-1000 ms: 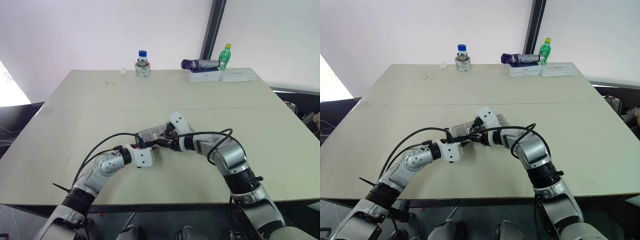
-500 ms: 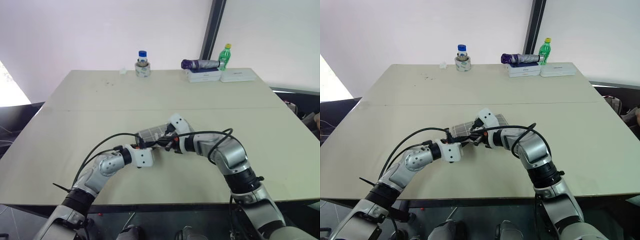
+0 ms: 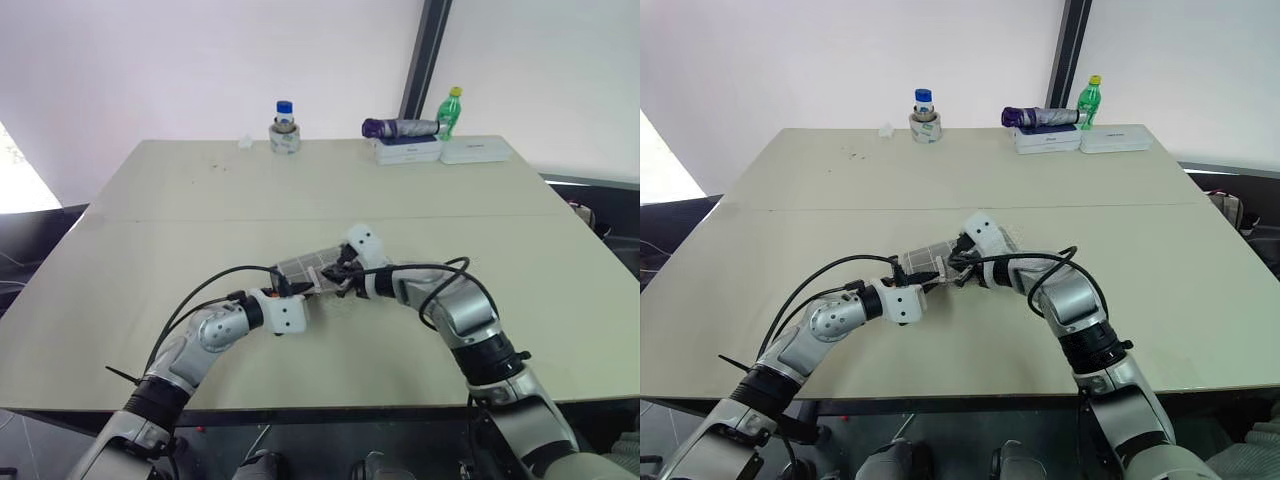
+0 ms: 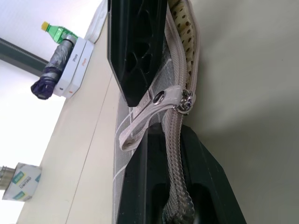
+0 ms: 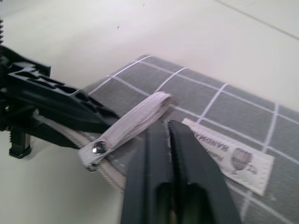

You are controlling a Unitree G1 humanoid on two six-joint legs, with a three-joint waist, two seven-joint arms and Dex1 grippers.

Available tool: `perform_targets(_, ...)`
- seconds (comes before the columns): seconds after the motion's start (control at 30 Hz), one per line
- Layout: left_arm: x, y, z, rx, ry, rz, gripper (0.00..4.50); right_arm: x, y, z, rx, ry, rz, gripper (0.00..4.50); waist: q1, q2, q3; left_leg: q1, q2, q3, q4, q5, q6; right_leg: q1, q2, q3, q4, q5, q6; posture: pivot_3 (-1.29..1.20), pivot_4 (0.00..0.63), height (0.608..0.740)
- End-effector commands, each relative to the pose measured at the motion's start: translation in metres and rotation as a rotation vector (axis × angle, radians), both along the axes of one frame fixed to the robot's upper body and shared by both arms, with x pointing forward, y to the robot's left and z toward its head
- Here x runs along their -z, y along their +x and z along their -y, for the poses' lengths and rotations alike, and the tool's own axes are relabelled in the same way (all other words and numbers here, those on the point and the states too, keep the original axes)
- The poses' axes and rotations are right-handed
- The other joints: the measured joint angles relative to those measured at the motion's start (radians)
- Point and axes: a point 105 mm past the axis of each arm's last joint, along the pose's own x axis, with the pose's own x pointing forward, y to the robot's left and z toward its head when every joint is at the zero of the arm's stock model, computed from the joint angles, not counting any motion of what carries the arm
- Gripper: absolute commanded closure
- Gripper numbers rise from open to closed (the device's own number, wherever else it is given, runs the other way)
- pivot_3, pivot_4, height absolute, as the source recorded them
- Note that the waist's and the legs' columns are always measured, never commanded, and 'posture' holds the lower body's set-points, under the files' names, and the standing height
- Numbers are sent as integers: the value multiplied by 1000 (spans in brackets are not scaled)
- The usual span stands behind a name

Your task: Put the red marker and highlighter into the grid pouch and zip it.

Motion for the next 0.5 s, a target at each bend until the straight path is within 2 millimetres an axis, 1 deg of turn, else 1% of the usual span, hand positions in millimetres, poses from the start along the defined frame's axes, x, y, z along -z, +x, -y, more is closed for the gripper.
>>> perform_targets(0.03, -10, -2, 2, 14, -29, 35, 4500, -19, 8, 5, 46, 84, -4, 2497, 0, 0, 0, 0, 0, 0, 0, 0, 0, 0, 0, 0, 0, 0, 0, 0, 150, 740)
perform_targets(0.1, -10, -2, 3, 14, -28, 34, 4500, -23, 8, -1, 56, 125, -31, 1552, -1, 0, 0, 0, 0, 0, 0, 0, 0, 0, 0, 0, 0, 0, 0, 0, 150, 740)
perform_targets(0.23, -9, -1, 4, 18, -26, 34, 4500, -27, 5, -21, 60, 188, -102, 1552, -3, 0, 0, 0, 0, 0, -1, 0, 0, 0, 0, 0, 0, 0, 0, 0, 150, 740)
perform_targets(0.3, -8, -1, 6, 21, -23, 35, 4500, -22, 4, -29, 77, 180, -128, 1552, -3, 0, 0, 0, 0, 0, -1, 0, 0, -1, 0, 0, 0, 0, 0, 0, 150, 740)
perform_targets(0.4, -7, -1, 6, 18, -20, 36, 4500, -12, 5, -28, 98, 99, -116, 1552, 2, 0, 0, -1, 0, 0, -1, 0, 0, -1, 0, 0, 0, 0, 0, 0, 150, 740)
perform_targets(0.5, -6, -1, 6, 14, -18, 35, 4500, -7, 5, -26, 104, 66, -115, 1552, 1, 0, 0, -1, -1, 1, -1, 0, 0, -1, -2, 0, 0, 0, 0, 0, 150, 740)
